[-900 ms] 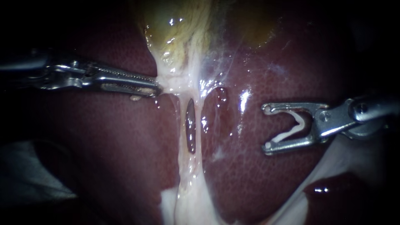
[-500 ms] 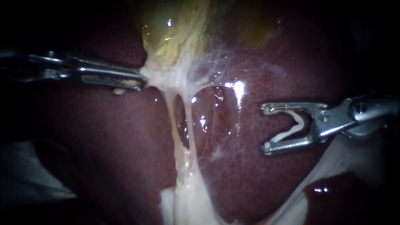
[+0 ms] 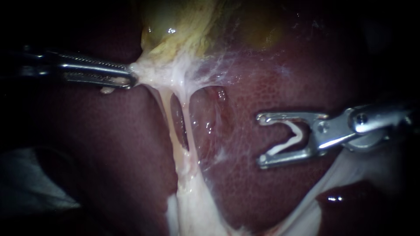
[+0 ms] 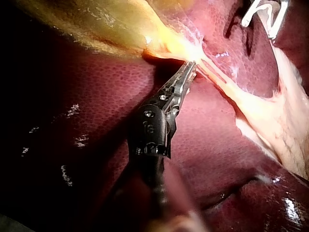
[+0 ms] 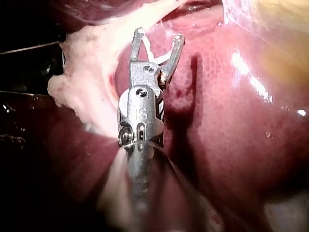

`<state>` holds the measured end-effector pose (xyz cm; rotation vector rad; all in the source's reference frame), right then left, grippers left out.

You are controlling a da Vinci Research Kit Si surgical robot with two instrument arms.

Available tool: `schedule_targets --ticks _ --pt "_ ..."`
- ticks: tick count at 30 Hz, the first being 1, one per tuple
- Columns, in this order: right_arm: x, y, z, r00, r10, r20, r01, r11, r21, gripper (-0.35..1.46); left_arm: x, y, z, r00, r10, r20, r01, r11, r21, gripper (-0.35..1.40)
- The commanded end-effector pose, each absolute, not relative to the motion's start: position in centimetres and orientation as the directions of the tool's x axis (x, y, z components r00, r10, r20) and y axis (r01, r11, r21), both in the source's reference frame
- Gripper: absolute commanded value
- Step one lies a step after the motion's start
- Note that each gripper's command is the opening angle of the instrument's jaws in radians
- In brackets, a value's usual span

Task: Clipping first clip left tube

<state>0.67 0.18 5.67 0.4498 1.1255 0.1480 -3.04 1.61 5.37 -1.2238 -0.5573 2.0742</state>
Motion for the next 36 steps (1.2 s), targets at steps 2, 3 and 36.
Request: schedule_targets --ticks 2,3,36 --pt "0.8 0.12 5.7 0.431 0.334 -0.838 0.112 0.902 0.417 0.5 -3.05 1.61 5.37 -0.347 0.72 -0.601 -0.323 -0.693 -0.644 -0.35" --pt "0.88 0.08 5.73 0.43 0.331 -0.84 0.116 0.902 0.416 0.5 -3.06 1.61 5.37 -0.347 0.72 -0.601 -0.323 -0.693 -0.644 -0.35" --pt "1.94 -0.13 6.54 0.428 0.406 -0.808 0.116 0.862 0.494 0.5 -3.11 1.6 5.38 -0.346 0.721 -0.601 -0.327 -0.693 -0.642 -0.35"
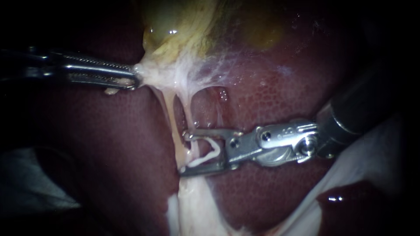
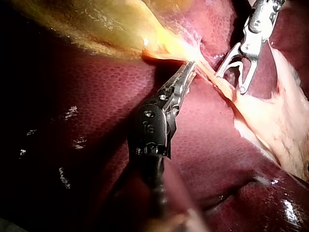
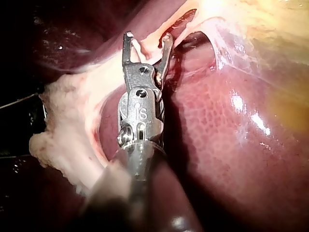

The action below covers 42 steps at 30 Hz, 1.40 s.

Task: Clipping first clip left tube

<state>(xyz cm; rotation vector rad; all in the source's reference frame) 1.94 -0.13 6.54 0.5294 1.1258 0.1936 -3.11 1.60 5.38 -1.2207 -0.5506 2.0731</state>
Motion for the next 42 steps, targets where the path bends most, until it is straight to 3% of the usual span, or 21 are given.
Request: schedule_targets --ticks 1,9,20,26,37,42 --pt "1.97 -0.14 6.55 0.421 0.403 -0.812 0.123 0.862 0.492 0.5 -3.11 1.6 5.38 -0.346 0.721 -0.601 -0.328 -0.693 -0.642 -0.35" --pt "2.25 -0.15 6.59 0.384 0.384 -0.84 0.183 0.86 0.477 0.5 -3.12 1.6 5.38 -0.346 0.721 -0.601 -0.328 -0.693 -0.642 -0.35" --pt "2.35 -0.33 6.32 0.33 0.376 -0.866 0.28 0.837 0.47 0.48 -3.13 1.6 5.38 -0.345 0.721 -0.601 -0.328 -0.693 -0.642 -0.35" --pt "2.34 -0.35 6.3 0.329 0.374 -0.867 0.283 0.837 0.468 0.43 -3.13 1.6 5.38 -0.345 0.721 -0.601 -0.328 -0.693 -0.642 -0.35" --pt "2.28 -0.35 6.31 0.329 0.373 -0.867 0.285 0.836 0.468 0.14 -3.13 1.6 5.38 -0.345 0.721 -0.601 -0.328 -0.693 -0.642 -0.35" --pt "2.26 -0.35 6.32 0.329 0.373 -0.868 0.287 0.836 0.468 -0.12 -3.13 1.6 5.38 -0.345 0.721 -0.601 -0.328 -0.693 -0.642 -0.35"
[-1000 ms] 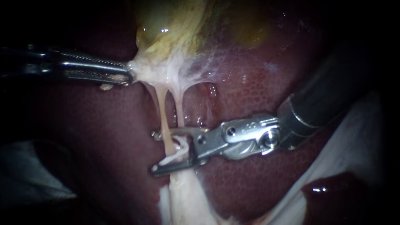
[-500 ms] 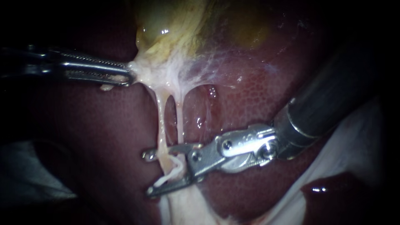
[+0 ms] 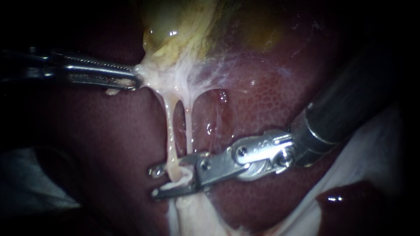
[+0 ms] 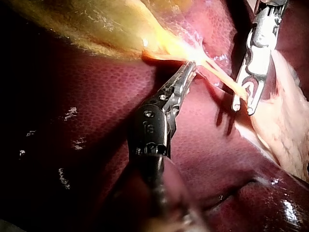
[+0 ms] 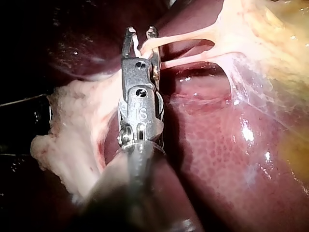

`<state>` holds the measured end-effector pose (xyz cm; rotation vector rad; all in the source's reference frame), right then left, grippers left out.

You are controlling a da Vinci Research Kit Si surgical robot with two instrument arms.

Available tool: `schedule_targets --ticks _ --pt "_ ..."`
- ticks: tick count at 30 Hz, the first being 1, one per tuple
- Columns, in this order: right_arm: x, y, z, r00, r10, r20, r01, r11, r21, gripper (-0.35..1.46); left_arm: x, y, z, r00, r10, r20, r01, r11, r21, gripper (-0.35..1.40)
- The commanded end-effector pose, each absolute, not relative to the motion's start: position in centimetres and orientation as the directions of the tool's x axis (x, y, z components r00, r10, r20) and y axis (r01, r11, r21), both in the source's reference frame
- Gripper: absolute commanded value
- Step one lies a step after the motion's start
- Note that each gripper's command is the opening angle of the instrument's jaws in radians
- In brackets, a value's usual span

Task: Clipping first clip left tube

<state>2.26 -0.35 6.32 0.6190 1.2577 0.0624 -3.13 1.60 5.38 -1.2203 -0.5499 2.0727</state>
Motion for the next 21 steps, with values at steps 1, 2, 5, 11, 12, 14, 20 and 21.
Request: schedule_targets --ticks 1,2,5,11,12,14,20,21 --pt "2.25 -0.34 6.32 0.329 0.373 -0.868 0.287 0.836 0.468 -0.19 -3.13 1.6 5.39 -0.345 0.721 -0.601 -0.328 -0.693 -0.642 -0.35" --pt "2.25 -0.34 6.32 0.329 0.373 -0.868 0.287 0.836 0.468 -0.26 -3.13 1.6 5.39 -0.345 0.721 -0.601 -0.328 -0.693 -0.642 -0.35" --pt "2.23 -0.34 6.31 0.334 0.405 -0.851 0.283 0.818 0.5 -0.35 -3.13 1.6 5.39 -0.345 0.721 -0.601 -0.328 -0.693 -0.642 -0.35" --pt "2.22 -0.3 6.3 0.348 0.462 -0.815 0.289 0.774 0.563 -0.35 -3.13 1.6 5.39 -0.345 0.721 -0.601 -0.328 -0.693 -0.642 -0.35" --pt "2.22 -0.3 6.31 0.349 0.465 -0.813 0.29 0.772 0.566 -0.35 -3.13 1.6 5.39 -0.345 0.721 -0.601 -0.328 -0.693 -0.642 -0.35" --pt "2.23 -0.3 6.31 0.349 0.464 -0.814 0.293 0.771 0.565 -0.35 -3.13 1.6 5.39 -0.345 0.721 -0.601 -0.328 -0.693 -0.642 -0.35" --pt "2.22 -0.28 6.35 0.352 0.473 -0.808 0.289 0.766 0.574 -0.35 -3.14 1.61 5.4 -0.345 0.721 -0.601 -0.328 -0.693 -0.642 -0.35" --pt "2.22 -0.28 6.36 0.352 0.472 -0.808 0.289 0.766 0.574 -0.35 -3.14 1.61 5.4 -0.345 0.721 -0.601 -0.328 -0.693 -0.642 -0.35"
